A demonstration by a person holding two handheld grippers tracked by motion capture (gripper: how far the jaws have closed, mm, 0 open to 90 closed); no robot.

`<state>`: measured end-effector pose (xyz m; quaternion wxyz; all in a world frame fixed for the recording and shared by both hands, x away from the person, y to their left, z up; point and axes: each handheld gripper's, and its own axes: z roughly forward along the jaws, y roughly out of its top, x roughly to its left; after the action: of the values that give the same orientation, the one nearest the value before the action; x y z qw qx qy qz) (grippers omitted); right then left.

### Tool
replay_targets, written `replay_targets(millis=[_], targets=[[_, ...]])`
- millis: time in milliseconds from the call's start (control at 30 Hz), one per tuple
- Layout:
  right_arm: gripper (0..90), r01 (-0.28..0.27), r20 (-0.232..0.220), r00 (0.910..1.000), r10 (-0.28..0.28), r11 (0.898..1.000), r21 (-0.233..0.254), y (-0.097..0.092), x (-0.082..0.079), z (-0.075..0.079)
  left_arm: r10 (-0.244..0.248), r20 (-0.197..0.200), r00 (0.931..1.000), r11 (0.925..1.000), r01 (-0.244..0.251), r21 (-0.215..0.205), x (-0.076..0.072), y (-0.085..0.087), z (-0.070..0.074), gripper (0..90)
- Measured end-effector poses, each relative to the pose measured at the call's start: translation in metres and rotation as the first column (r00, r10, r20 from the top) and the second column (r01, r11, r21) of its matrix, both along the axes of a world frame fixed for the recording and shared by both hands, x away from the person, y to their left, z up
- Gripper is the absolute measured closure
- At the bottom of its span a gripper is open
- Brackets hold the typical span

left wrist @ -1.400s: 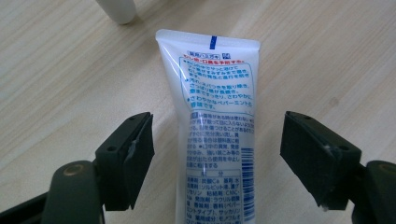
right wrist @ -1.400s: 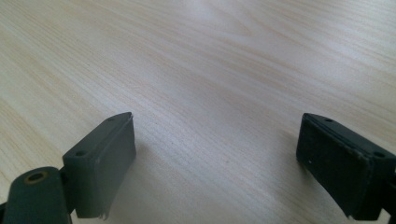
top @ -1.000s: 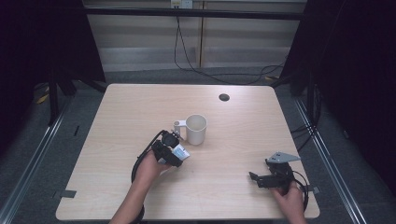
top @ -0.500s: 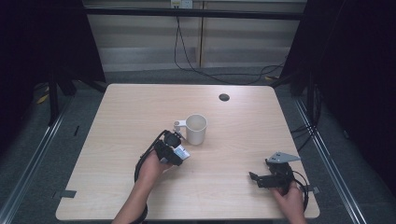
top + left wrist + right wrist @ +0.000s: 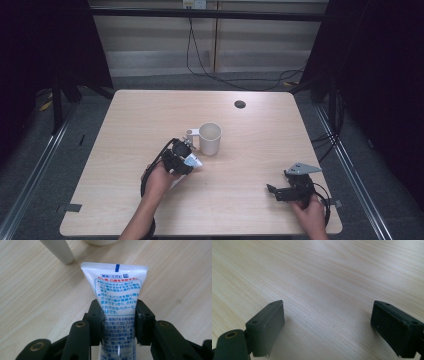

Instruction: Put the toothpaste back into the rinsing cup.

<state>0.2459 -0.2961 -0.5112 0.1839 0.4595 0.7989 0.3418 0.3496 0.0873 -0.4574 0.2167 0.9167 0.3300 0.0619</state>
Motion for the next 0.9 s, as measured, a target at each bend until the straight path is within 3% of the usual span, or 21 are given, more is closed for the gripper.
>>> replay_targets(millis=[133, 167, 233, 433, 833, 900], targets=[[11.3, -0.001, 0.0, 1.0, 0.001, 1.0, 0.0, 0.0, 0.0, 0.0, 0.001, 0.02, 0.9998, 0.9986, 0.0, -0.053, -0.003, 0.009, 0.008, 65.6], [11.3, 0.0, 0.0, 1.0, 0.0, 1.0, 0.0, 0.0, 0.0, 0.0, 0.017, 0.026, 0.9995, 0.9959, -0.015, -0.09, -0.005, 0.014, 0.012, 66.4], [11.3, -0.001, 0.0, 1.0, 0.001, 1.0, 0.0, 0.0, 0.0, 0.0, 0.018, 0.035, 0.9992, 0.9943, -0.014, -0.106, -0.006, 0.016, 0.014, 66.8], [11.3, 0.0, 0.002, 1.0, 0.0, 1.0, -0.001, 0.0, 0.0, 0.0, 0.054, 0.057, 0.9969, 0.9795, -0.041, -0.197, -0.011, 0.031, 0.023, 68.3], [11.3, 0.0, 0.001, 1.0, 0.0, 1.0, -0.001, 0.0, 0.0, 0.0, 0.088, 0.124, 0.9885, 0.9517, -0.046, -0.303, -0.017, 0.05, 0.049, 68.6], [11.3, 0.0, 0.0, 1.0, 0.0, 1.0, 0.0, 0.0, 0.0, 0.0, 0.089, 0.127, 0.9878, 0.9436, -0.043, -0.328, -0.017, 0.051, 0.053, 68.5]])
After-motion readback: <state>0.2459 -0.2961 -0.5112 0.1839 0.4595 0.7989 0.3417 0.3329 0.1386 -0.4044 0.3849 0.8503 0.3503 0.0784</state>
